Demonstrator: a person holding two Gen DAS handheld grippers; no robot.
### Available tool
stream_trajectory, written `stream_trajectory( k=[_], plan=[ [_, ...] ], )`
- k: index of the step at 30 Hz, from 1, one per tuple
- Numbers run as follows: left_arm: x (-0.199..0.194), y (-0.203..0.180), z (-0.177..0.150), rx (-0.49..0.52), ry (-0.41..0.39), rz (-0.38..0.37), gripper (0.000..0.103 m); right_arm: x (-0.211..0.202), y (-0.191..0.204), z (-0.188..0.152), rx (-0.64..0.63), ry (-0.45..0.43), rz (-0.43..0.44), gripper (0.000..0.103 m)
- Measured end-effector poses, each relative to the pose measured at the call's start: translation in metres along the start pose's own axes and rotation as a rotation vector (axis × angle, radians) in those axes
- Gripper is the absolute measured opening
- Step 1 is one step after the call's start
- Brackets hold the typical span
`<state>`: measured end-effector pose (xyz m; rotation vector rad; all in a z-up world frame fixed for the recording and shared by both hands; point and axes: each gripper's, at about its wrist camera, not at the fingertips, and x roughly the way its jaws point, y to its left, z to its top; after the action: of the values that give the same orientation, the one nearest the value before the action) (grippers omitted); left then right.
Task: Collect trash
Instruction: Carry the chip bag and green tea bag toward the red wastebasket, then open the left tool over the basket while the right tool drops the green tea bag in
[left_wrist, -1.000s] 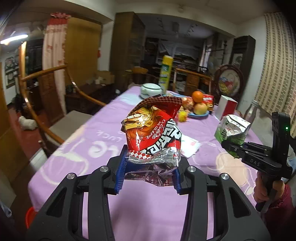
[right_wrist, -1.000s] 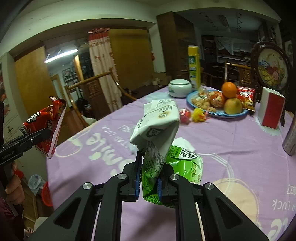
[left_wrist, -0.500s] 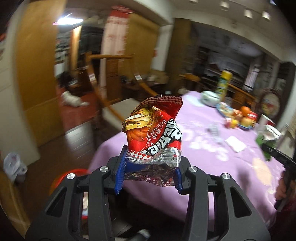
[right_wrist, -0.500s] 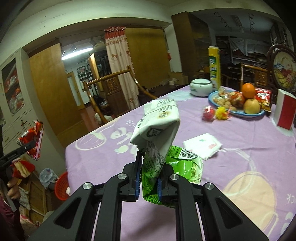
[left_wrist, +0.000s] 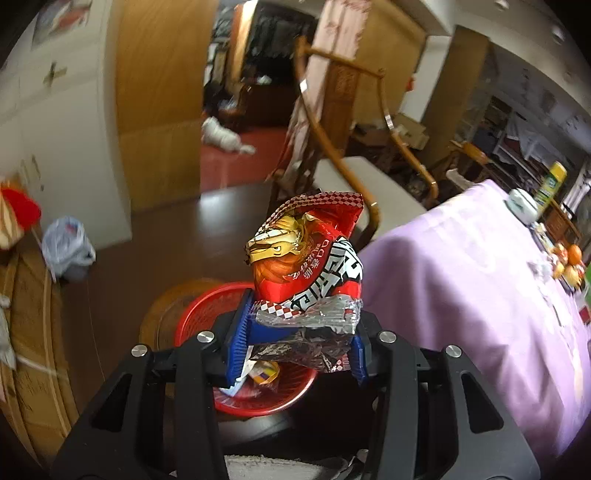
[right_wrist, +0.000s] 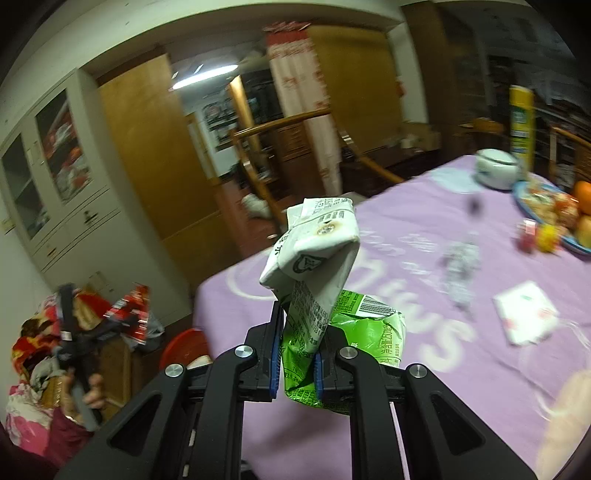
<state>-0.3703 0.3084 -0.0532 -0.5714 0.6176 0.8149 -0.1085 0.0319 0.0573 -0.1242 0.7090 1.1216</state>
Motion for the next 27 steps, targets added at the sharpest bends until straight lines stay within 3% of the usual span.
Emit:
stream_trajectory(
  k=[2, 4, 6, 9, 14, 21, 24, 27],
  plan=[
    [0.010, 0.010, 0.000, -0.019, 0.015, 0.023, 0.052, 0.019, 0.023, 0.007, -0.023, 0.030, 0.039, 0.014],
    [0.020, 0.021, -0.001, -0.031, 0.019, 0.069, 0.071, 0.036, 0.042, 0.012, -0.041, 0.055, 0.073, 0.014],
    [0.024, 0.029, 0.000, -0.029, 0.014, 0.106, 0.082, 0.056, 0.064, 0.017, -0.063, 0.088, 0.115, 0.014],
    [0.027, 0.036, 0.003, -0.019, 0.017, 0.139, 0.085, 0.088, 0.095, 0.023, -0.092, 0.139, 0.175, 0.014],
    [0.021, 0.064, 0.007, -0.062, -0.056, 0.317, 0.095, 0.141, 0.150, 0.025, -0.151, 0.243, 0.276, 0.014],
    [0.026, 0.102, 0.008, -0.132, -0.076, 0.483, 0.096, 0.217, 0.219, 0.012, -0.226, 0.400, 0.379, 0.015],
    [0.028, 0.111, 0.005, -0.157, -0.078, 0.536, 0.096, 0.245, 0.246, 0.001, -0.261, 0.472, 0.412, 0.020],
    [0.037, 0.123, 0.002, -0.179, -0.046, 0.556, 0.096, 0.261, 0.260, -0.010, -0.306, 0.516, 0.401, 0.049]
  ],
)
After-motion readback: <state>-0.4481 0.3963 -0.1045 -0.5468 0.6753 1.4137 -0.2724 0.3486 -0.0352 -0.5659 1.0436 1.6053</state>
